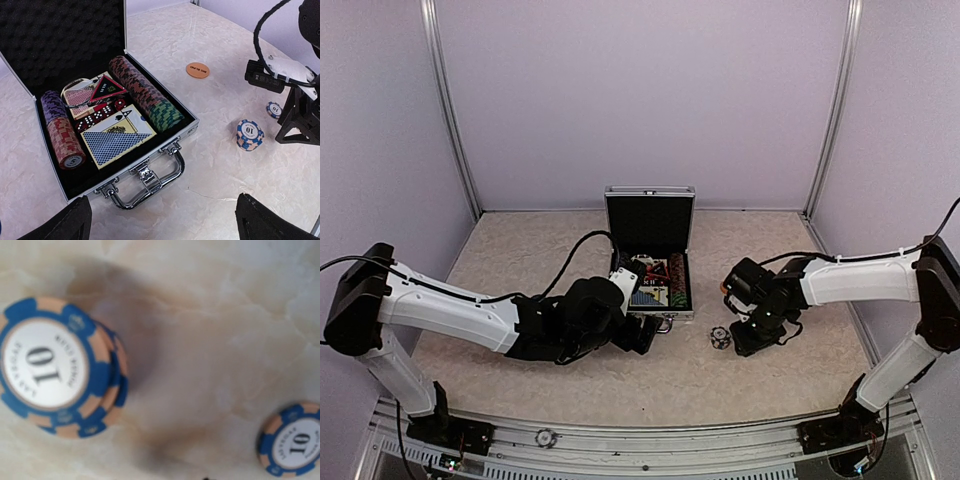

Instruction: Pack up texas hold em set

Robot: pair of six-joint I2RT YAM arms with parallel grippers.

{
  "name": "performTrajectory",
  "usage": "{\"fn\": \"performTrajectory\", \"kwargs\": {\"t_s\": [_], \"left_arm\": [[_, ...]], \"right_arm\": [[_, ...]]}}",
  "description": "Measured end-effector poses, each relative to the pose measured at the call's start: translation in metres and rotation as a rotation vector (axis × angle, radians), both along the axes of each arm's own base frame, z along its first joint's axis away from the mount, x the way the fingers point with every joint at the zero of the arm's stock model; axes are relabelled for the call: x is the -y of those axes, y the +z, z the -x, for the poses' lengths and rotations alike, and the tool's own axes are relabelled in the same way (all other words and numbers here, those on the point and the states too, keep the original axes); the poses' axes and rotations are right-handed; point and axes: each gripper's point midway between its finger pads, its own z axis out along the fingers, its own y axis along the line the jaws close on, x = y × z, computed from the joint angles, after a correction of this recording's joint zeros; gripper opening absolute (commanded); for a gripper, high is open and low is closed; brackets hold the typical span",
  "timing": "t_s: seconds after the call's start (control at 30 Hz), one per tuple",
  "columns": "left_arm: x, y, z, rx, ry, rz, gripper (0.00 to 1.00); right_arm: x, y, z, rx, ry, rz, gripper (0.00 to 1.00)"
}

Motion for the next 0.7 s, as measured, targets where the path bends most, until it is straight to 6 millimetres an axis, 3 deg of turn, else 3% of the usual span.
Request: {"fn": "performTrajectory", "kwargs": {"t_s": [0.4, 0.6, 0.7], "left_arm": [[0.001, -0.008, 0.000, -0.011, 0.003, -0.013, 0.99], [0.002, -0.005, 0.001, -0.042, 0.020, -0.013, 0.99], [-0.002, -0.003, 0.005, -0.071, 0.034, -0.018, 0.99]], "right_arm": [[-0.005, 0.019, -0.004, 0.046, 0.001, -0.039, 0.44], [-0.016, 0.034, -0.005, 0.089, 0.035, -0.068, 0.61], [-0.035, 0.046, 0.002, 0.123, 0.104, -0.080, 0.68]]}}
